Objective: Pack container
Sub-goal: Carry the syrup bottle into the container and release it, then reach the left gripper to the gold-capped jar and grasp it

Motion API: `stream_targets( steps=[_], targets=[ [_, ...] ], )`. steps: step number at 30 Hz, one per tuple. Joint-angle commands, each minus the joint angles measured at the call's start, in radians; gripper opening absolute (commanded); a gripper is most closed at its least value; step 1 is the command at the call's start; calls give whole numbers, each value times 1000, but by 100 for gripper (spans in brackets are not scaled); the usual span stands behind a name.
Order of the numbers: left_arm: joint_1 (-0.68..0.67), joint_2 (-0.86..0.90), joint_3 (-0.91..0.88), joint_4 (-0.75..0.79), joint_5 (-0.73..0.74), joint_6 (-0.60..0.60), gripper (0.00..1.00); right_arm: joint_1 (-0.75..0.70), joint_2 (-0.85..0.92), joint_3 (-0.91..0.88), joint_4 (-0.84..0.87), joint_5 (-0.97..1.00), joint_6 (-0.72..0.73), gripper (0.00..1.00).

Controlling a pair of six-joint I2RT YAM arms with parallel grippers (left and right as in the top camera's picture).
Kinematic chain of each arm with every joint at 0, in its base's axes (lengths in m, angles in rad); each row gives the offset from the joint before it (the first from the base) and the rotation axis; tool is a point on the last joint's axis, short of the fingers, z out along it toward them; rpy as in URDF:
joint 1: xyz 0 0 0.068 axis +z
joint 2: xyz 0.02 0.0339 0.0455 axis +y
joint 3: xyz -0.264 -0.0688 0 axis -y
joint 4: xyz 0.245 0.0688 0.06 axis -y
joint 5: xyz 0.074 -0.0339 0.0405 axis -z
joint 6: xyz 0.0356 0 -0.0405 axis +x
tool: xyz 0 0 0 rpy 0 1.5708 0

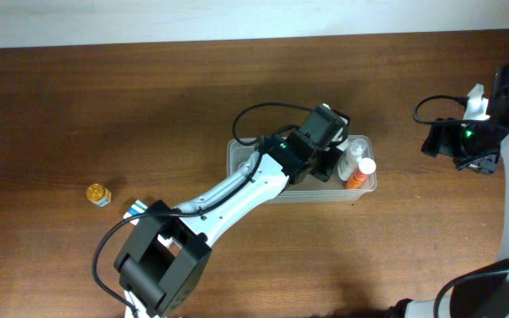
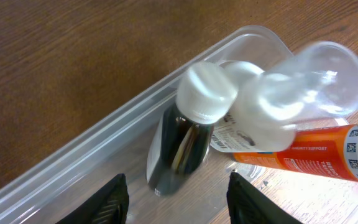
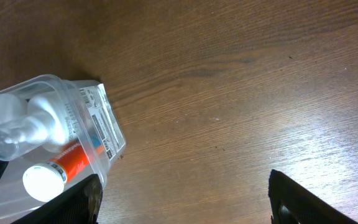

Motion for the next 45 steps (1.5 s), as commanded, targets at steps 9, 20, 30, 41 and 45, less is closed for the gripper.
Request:
stream_targets(
  steps=[9,20,30,41,45],
  targets=[
    [0,11,19,2,-7,13,57,-2,3,2,-1,-13,8,78],
    [0,-27,19,-9,-36,13,58,-2,3,2,-1,-13,8,78],
    [65,-277,19,-319,-330,-68,95,-2,3,2,-5,-13,8,78],
    [507,-552,19,-745,-341,-442,99,-2,3,2,-8,-13,8,78],
    [706,-547,3,-797,-341,-431,99,-2,3,2,-8,-13,8,78]
  ],
)
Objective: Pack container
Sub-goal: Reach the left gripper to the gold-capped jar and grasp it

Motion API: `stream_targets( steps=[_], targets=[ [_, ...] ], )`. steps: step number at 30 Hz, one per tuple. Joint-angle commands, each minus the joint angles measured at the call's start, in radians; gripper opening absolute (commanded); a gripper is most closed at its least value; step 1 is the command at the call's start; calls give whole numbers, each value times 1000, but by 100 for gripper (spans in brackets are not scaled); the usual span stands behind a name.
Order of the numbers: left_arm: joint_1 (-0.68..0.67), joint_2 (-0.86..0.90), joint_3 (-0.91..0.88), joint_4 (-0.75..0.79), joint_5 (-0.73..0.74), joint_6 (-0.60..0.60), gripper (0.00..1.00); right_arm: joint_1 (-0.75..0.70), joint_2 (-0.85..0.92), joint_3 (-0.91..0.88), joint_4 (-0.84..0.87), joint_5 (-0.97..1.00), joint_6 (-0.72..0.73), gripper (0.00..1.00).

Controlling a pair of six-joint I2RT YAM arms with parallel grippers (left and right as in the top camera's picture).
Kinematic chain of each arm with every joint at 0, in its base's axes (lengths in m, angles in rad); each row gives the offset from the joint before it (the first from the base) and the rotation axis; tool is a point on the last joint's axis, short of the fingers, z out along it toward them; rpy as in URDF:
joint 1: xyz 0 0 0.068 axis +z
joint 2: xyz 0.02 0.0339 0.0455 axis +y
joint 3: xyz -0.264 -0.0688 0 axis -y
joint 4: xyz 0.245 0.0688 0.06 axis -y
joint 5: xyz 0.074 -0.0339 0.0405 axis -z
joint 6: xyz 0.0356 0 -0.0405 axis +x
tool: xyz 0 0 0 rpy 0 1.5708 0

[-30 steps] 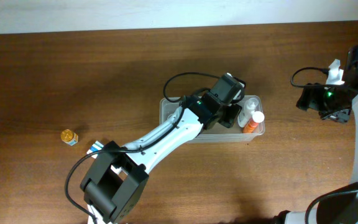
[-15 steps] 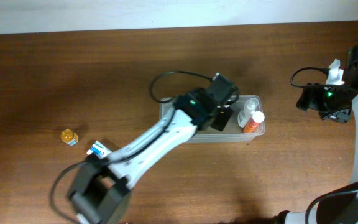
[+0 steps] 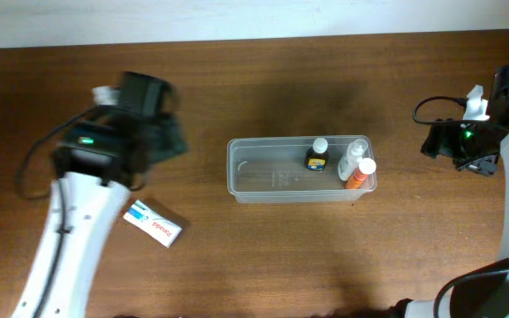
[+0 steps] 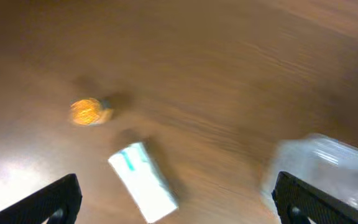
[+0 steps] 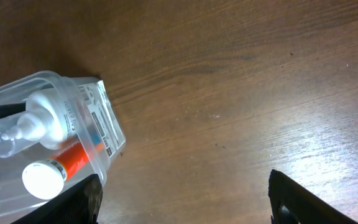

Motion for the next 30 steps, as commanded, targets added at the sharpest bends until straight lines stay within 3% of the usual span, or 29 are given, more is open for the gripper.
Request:
stream_targets(
  steps=[1,7,12,18,27,30],
  targets=[
    [172,6,-27,-8,-16,-24,99,-2,3,4,0,-13,7,78],
    [418,58,-195,97,48,26,100,-2,3,4,0,-13,7,78],
    [512,140,-293,185,90,88,99,-2,3,4,0,-13,8,78],
    [545,298,-316,286,151,193,99,-2,3,4,0,-13,7,78],
    [541,462,-316,346,164,199,99,-2,3,4,0,-13,7,78],
    [541,475,-316,354,164,199,93,-2,3,4,0,-13,7,78]
  ],
)
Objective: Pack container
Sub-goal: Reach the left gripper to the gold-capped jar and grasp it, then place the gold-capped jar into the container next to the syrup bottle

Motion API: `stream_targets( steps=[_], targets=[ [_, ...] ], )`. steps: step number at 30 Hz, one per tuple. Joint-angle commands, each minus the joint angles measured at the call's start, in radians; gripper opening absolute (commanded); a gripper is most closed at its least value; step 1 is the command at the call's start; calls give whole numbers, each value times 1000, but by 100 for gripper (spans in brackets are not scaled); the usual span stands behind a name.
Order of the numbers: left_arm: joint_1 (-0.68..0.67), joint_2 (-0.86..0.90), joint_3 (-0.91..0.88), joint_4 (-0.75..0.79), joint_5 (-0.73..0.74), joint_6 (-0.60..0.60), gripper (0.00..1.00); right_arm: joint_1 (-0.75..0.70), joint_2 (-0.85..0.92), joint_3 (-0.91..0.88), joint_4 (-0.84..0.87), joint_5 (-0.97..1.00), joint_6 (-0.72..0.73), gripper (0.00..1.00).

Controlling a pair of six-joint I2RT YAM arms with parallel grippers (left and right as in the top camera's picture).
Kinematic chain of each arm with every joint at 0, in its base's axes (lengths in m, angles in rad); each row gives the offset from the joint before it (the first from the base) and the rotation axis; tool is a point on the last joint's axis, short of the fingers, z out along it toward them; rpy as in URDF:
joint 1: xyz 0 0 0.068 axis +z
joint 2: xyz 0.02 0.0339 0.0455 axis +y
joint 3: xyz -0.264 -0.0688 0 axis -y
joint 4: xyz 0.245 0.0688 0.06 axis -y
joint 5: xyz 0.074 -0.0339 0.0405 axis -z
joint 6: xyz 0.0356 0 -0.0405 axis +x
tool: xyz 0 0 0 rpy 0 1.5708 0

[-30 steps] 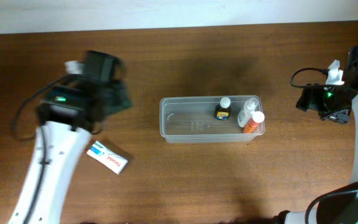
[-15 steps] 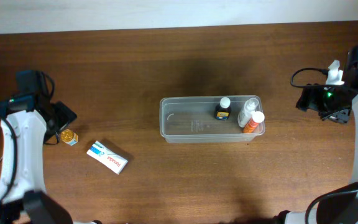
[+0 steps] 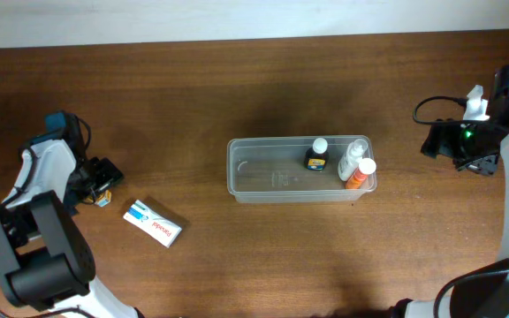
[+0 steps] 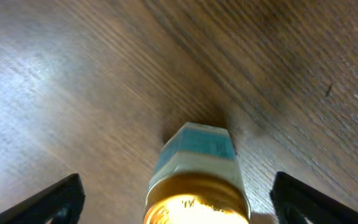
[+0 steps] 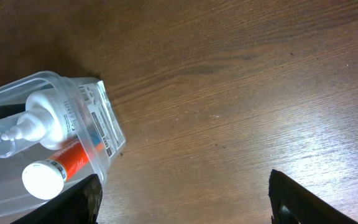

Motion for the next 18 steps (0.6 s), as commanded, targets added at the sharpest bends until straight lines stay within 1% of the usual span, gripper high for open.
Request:
stream_targets(
  steps=[1,2,3,5,10,12,18],
  targets=[
    [1,23,-6,9,12,19,89,-2,3,4,0,-13,7,78],
    [1,23,-6,9,14,19,81,-2,3,4,0,-13,7,78],
    [1,23,-6,9,21,19,77,-2,3,4,0,-13,7,78],
    [0,23,-6,8,39,19,72,-2,3,4,0,-13,7,78],
    [0,23,-6,8,61,19,54,-2,3,4,0,-13,7,78],
    [0,23,-6,8,61,19,49,-2,3,4,-1,-13,7,78],
    [0,23,-5,8,61,19,43,-2,3,4,-1,-13,7,78]
  ],
)
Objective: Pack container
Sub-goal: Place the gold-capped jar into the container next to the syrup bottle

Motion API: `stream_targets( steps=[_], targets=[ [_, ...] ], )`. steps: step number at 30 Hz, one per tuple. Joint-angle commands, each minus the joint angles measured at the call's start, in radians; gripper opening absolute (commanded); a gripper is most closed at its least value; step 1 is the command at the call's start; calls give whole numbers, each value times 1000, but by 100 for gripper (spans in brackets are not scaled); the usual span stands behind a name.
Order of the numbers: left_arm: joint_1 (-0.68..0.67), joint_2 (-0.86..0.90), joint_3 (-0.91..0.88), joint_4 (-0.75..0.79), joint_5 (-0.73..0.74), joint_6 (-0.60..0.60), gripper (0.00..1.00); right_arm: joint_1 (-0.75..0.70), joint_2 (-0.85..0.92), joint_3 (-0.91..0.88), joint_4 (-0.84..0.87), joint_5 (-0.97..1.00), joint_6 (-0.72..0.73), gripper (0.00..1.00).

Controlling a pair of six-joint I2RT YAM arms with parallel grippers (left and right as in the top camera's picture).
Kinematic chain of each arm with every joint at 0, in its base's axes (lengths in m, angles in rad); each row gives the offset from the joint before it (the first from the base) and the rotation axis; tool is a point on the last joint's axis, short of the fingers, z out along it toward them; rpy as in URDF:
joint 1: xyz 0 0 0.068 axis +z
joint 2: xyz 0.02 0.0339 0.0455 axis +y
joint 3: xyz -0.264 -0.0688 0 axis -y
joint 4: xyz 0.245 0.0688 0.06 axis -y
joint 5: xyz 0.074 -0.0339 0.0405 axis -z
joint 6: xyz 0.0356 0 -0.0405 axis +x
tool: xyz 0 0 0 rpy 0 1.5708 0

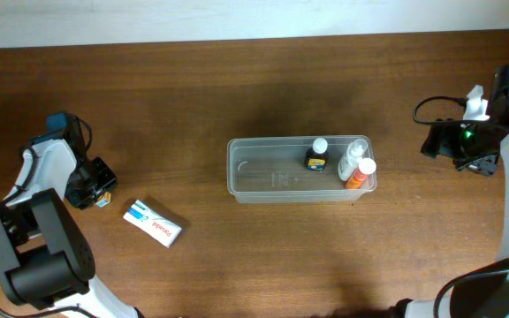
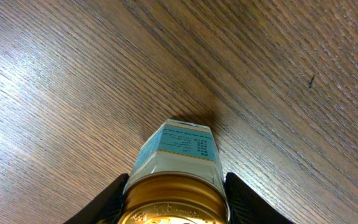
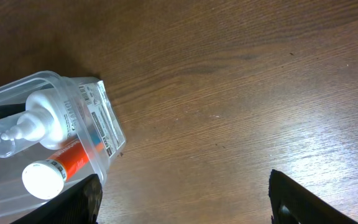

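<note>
A clear plastic container (image 1: 263,181) stands mid-table. Inside at its right end are a dark bottle with a white cap (image 1: 317,155), a white pump bottle (image 1: 352,157) and an orange tube (image 1: 359,173). At the far left my left gripper (image 1: 94,185) is shut on a small jar with a gold lid (image 2: 176,186) that lies on the wood; both fingers (image 2: 110,202) press its sides. The jar is mostly hidden under the gripper in the overhead view. My right gripper (image 3: 182,208) hangs open over bare wood right of the container (image 3: 101,134), holding nothing.
A white and blue box (image 1: 152,222) lies flat on the table just right of my left gripper. The table's far edge meets a pale wall at the top of the overhead view.
My left gripper's fingers, then wide apart on either side of the gold-lidded jar, have now shut on it. The right arm and the container have not moved.
My left gripper was first inside the container beside the dark bottle. Then the arm was over the left half of the table, with the bottle standing in the container. Later the gripper was open around the jar, and now it grips it.
</note>
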Motion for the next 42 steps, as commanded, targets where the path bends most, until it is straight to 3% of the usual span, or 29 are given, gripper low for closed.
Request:
stream_targets(
  steps=[1,4,10,14,19,29,42],
  targets=[
    [0,11,-6,2,11,1,41,-2,3,4,-1,-13,8,78],
    [-1,9,9,-6,12,1,35,-2,3,4,-1,-12,8,78],
    [-61,-47,128,-122,11,2,33,-2,3,4,-1,-13,8,78],
    [-164,-106,246,-215,11,2,27,-2,3,4,-1,-13,8,78],
    [-371,-150,431,-284,10,2,26,-2,3,4,-1,-13,8,78],
    [-823,-107,503,-82,3,2,27,-2,3,4,0,-13,8,78],
    [-1065,79,503,-57,76,2,27,-2,3,4,0,-13,8,78]
  ],
)
